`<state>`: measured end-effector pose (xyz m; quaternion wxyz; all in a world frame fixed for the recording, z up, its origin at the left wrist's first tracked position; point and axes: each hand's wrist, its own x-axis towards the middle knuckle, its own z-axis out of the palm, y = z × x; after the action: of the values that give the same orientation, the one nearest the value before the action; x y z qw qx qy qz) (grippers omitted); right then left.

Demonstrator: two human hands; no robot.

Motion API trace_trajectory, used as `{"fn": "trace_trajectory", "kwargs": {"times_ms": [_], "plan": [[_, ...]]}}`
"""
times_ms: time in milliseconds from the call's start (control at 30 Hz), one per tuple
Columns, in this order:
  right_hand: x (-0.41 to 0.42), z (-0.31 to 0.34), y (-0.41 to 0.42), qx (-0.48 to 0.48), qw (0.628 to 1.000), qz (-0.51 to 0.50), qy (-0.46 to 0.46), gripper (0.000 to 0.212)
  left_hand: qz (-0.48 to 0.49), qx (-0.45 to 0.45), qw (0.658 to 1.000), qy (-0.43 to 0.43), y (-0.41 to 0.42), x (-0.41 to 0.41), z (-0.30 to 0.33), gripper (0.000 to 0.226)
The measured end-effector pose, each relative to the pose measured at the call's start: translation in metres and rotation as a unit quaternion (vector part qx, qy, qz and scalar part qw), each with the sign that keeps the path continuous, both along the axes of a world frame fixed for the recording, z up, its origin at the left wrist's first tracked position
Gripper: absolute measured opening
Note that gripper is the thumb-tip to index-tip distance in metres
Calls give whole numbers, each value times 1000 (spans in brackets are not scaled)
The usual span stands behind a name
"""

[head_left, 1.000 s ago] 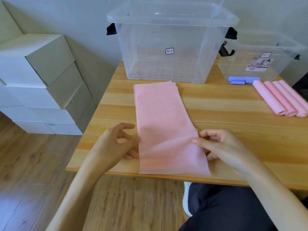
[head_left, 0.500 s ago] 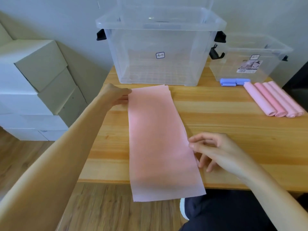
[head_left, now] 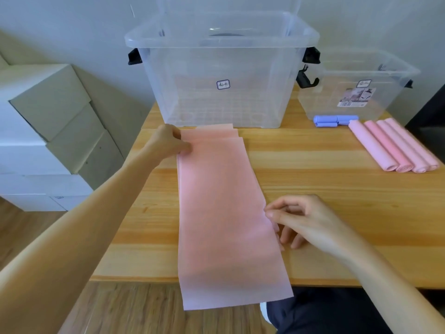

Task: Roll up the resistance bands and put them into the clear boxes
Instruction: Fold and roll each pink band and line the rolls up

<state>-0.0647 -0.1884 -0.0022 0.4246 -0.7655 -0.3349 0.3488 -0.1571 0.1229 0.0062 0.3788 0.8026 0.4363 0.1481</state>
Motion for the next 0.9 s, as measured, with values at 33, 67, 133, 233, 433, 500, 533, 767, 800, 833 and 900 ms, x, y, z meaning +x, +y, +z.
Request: {"fn": "trace_trajectory", "kwargs": {"times_ms": [33, 67, 133, 233, 433, 500, 533, 767, 800, 833, 900], "plan": [[2, -1, 3, -4, 1000, 2, -14, 9, 5, -49, 998, -32, -1, -1, -1, 29], [3, -1, 6, -9, 999, 1, -31, 9, 10, -89, 994, -63, -1, -2, -2, 36], [8, -3, 15, -15, 998, -7, -66, 9, 6, -103, 990, -93, -1, -6, -4, 36], [22, -8, 35, -6, 994, -29, -108, 10, -11, -93, 985, -146, -4, -10, -6, 30], [58, -15, 84, 76, 985, -85, -132, 46, -93, 15, 976, -198, -35, -6, 16, 23], [71, -10, 98, 96, 991, -87, -44, 74, -125, 46, 970, -204, -49, -7, 30, 22], [77, -6, 102, 104, 991, -79, 12, 84, -140, 48, 967, -209, -57, -9, 38, 22], [91, 25, 78, 228, 961, 28, 153, 57, -218, 53, 946, -234, -98, -21, 86, 24], [89, 32, 70, 251, 954, 27, 160, 56, -226, 57, 943, -237, -104, -23, 92, 26], [85, 41, 59, 267, 950, 19, 160, 55, -237, 60, 939, -243, -110, -23, 98, 28], [80, 56, 38, 291, 946, 11, 139, 43, -258, 67, 928, -260, -121, -24, 108, 30]]}}
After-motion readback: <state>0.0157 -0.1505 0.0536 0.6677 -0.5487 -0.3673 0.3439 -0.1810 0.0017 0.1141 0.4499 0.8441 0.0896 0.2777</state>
